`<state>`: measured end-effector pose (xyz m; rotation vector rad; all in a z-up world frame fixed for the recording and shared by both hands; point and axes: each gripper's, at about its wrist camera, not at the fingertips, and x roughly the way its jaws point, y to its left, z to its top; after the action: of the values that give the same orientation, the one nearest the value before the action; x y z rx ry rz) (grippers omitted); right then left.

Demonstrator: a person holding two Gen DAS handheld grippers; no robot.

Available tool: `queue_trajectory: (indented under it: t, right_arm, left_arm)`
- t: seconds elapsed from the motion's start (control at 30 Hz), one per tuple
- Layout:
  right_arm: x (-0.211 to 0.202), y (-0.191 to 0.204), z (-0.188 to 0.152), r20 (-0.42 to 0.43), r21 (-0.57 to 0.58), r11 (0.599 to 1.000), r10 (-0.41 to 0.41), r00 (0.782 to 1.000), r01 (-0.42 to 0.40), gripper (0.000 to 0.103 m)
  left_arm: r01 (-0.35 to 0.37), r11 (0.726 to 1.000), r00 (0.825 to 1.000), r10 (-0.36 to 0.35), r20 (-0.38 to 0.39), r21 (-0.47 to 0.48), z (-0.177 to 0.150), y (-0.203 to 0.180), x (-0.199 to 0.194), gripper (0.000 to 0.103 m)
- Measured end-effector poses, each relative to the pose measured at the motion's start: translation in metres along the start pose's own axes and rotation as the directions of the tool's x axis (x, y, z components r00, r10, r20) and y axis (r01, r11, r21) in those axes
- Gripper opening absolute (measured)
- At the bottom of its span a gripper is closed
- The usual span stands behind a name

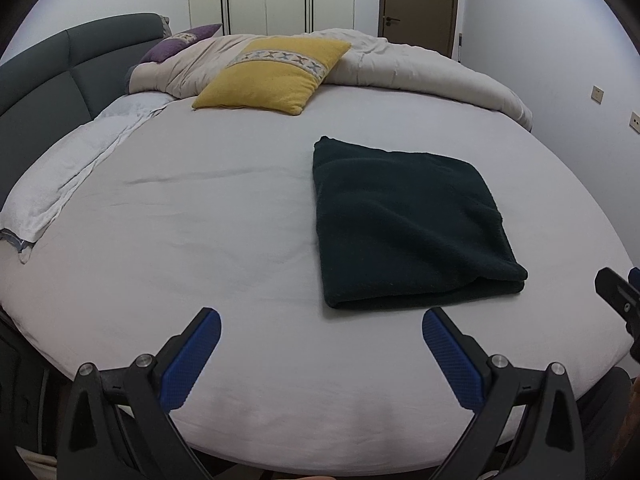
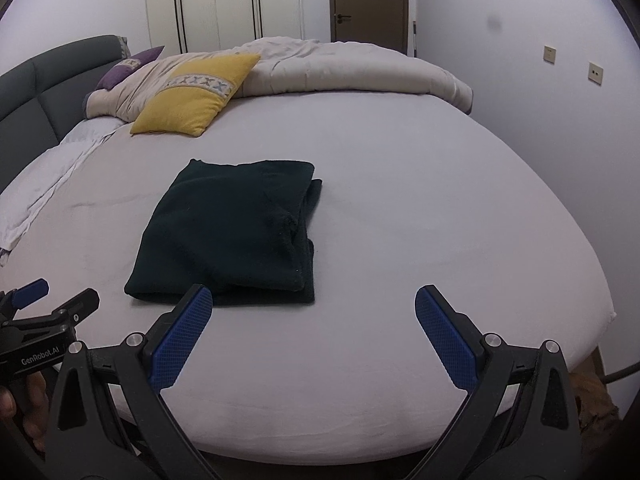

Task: Fold small clothes

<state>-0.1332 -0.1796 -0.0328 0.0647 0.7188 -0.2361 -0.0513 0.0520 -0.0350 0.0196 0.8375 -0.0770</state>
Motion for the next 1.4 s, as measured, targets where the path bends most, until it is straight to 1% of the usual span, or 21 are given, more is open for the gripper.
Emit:
queue_trajectory:
  t: [0.7, 1.4]
  right_arm:
    - [0.010, 0.016, -0.003, -0.026, -0.022, 1.000, -0.002, 1.000, 0.001, 0.103]
    - [0.012, 0.020, -0.003, -0.031, -0.025, 1.000, 0.002, 1.000, -0.003, 0.103]
  left_arm:
    - [0.001, 1.000, 1.000, -0.001, -0.015, -0.006, -0.001, 0.004, 0.005, 0.103]
    - [-0.012, 1.000, 1.000, 0.012, -0.012, -0.008, -0.003, 0.004, 0.004, 0.103]
